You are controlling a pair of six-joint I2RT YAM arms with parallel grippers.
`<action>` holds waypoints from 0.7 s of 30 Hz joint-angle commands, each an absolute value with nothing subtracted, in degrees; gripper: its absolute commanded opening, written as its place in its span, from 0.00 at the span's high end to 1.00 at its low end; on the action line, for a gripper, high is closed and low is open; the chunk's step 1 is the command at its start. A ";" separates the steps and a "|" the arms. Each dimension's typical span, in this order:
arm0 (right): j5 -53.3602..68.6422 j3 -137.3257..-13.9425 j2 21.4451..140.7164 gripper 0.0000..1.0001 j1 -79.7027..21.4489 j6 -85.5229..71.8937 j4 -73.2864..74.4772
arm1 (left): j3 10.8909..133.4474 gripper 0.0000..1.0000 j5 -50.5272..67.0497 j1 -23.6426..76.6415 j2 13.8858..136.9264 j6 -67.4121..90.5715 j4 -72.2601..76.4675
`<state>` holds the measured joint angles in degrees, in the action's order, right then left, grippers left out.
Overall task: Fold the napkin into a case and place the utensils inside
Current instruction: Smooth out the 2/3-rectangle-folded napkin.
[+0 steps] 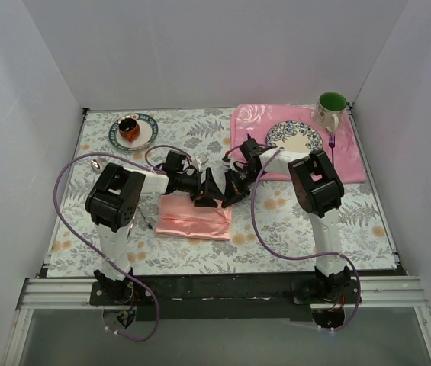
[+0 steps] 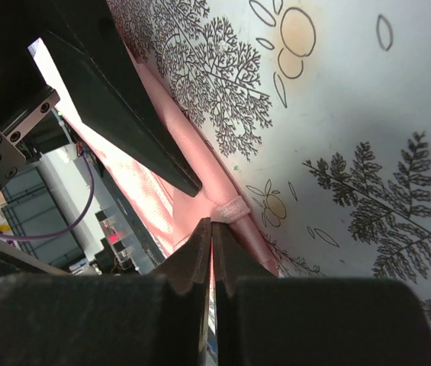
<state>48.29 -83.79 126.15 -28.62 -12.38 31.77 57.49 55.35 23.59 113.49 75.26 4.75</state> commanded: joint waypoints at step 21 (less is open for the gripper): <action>61.79 -68.66 103.81 0.18 -27.95 -28.69 0.55 | 57.83 0.37 51.68 21.27 116.19 73.30 1.41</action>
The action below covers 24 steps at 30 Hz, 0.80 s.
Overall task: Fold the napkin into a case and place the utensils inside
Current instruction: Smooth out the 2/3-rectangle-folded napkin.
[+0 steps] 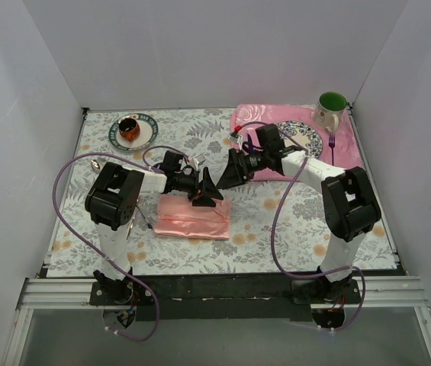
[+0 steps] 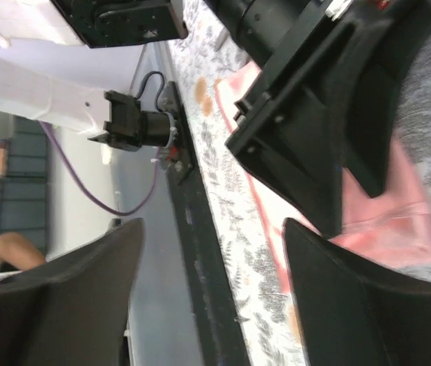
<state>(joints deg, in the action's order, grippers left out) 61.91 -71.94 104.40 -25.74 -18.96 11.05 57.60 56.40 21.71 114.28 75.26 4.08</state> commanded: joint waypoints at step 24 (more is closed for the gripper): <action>44.74 -40.34 100.37 0.01 -33.05 -63.02 -51.51 | 57.39 0.37 51.33 21.27 115.75 73.39 1.41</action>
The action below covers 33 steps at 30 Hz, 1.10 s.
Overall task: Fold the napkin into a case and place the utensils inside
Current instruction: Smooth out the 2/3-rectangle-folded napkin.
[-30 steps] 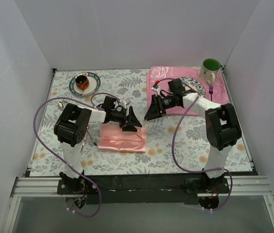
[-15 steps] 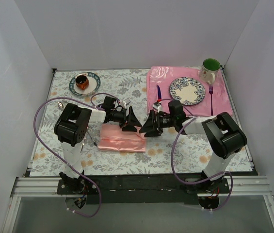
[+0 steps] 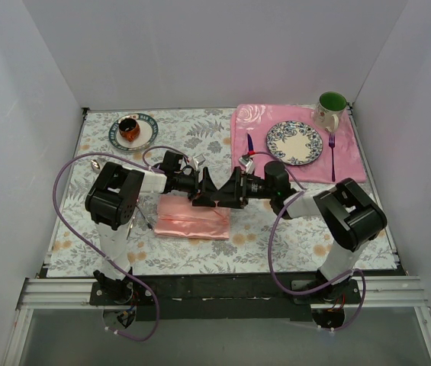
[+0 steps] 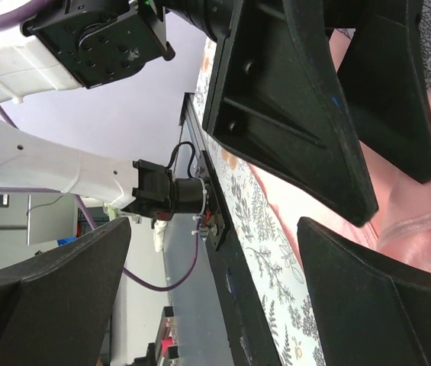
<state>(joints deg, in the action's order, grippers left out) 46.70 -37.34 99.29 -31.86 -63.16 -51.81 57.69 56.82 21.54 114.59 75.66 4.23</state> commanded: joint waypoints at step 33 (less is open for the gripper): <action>42.88 -37.09 104.25 0.01 -34.72 -54.05 -43.84 | 56.43 0.37 49.83 20.21 115.49 72.77 0.61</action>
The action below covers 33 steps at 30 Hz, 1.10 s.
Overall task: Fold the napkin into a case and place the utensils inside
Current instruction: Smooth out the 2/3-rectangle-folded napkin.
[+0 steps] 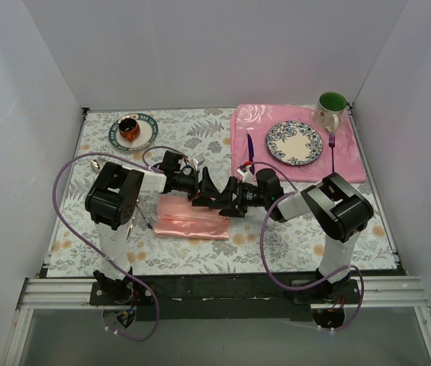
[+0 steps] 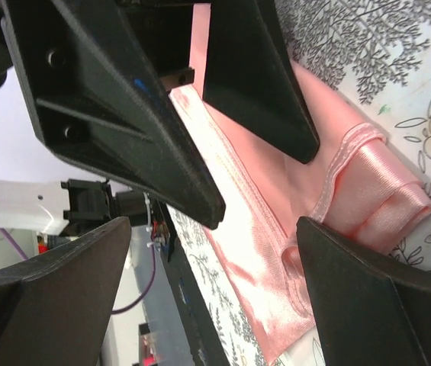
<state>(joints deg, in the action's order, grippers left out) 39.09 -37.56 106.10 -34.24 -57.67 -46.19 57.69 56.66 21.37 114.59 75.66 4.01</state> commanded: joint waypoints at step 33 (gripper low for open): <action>38.75 -30.93 105.82 0.01 -34.28 -65.74 -42.61 | 56.25 0.37 49.92 20.21 115.49 74.00 1.84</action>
<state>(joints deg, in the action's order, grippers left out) 38.59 -33.19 104.25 -35.81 -65.98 -46.68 57.67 56.69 20.99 114.59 75.92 3.90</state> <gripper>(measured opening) 0.985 0.625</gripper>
